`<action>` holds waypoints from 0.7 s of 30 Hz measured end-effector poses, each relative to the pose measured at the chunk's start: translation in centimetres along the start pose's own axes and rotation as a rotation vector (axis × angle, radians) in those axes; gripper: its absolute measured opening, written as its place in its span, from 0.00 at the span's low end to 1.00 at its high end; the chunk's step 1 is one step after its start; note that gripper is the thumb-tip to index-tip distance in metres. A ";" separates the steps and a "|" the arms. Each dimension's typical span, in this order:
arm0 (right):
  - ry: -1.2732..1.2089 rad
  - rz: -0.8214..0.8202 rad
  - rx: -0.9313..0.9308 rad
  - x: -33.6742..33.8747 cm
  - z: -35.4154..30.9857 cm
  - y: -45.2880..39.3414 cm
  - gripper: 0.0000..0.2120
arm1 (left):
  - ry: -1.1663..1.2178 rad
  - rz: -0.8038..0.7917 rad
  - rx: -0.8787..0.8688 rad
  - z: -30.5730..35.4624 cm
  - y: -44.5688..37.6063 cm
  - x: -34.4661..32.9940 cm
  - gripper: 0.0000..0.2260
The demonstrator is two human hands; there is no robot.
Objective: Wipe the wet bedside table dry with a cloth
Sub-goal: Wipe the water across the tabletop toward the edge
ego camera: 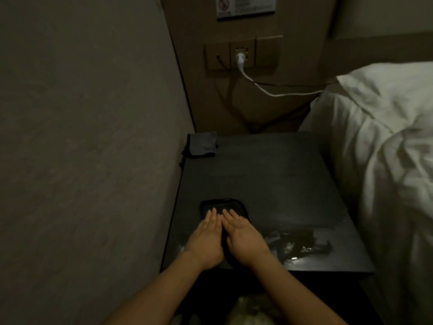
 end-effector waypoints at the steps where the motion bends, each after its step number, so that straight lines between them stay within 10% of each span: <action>1: -0.004 0.013 -0.010 0.3 0.6 0.5 0.33 | -0.006 -0.008 -0.014 0.7 -0.2 0.0 0.32; 21: 0.026 0.171 -0.261 5.6 12.9 7.8 0.32 | -0.118 -0.064 -0.278 15.0 -6.0 1.4 0.33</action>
Point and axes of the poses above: each hand's wrist, its own y-axis away from the middle knuckle, its own x-axis out of the back of the hand, z = x × y, the point moved 3 cm from there along -y, towards the middle knuckle
